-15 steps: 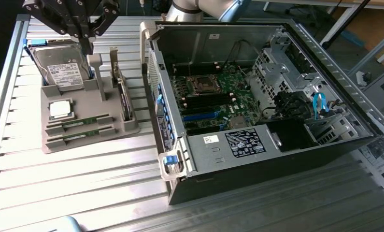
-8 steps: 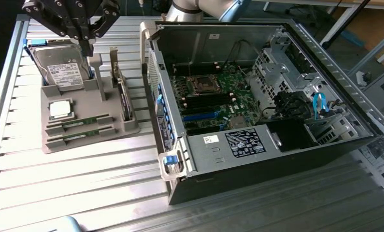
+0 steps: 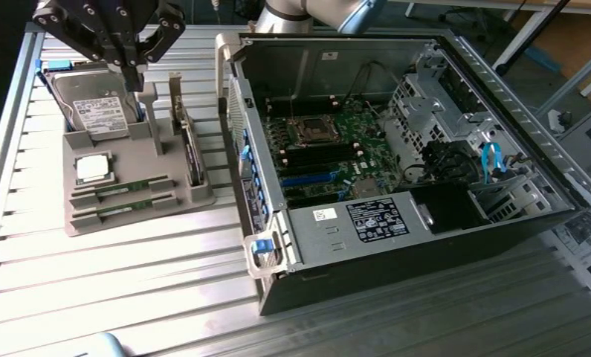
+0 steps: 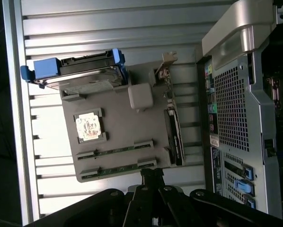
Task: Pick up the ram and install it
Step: 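Reach for the ram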
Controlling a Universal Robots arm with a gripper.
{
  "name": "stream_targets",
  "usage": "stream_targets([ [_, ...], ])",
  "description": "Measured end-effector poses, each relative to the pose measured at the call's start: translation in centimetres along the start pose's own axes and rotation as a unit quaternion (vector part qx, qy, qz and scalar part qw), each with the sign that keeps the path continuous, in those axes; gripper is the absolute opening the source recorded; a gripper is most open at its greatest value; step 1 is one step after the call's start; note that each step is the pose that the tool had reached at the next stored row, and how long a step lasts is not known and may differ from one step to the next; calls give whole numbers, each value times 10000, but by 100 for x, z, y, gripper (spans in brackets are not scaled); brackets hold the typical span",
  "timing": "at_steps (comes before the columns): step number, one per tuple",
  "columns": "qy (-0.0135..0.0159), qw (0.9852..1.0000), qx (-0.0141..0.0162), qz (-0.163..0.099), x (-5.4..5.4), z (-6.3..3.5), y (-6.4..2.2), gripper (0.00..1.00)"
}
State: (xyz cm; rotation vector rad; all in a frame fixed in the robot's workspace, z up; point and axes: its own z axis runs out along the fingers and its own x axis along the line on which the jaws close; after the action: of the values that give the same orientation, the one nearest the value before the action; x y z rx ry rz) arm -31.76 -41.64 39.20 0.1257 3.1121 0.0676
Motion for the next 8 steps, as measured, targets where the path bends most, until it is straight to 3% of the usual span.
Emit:
stream_targets([
  [8, 0, 10000, 0, 0, -6, -3, -76, 11],
])
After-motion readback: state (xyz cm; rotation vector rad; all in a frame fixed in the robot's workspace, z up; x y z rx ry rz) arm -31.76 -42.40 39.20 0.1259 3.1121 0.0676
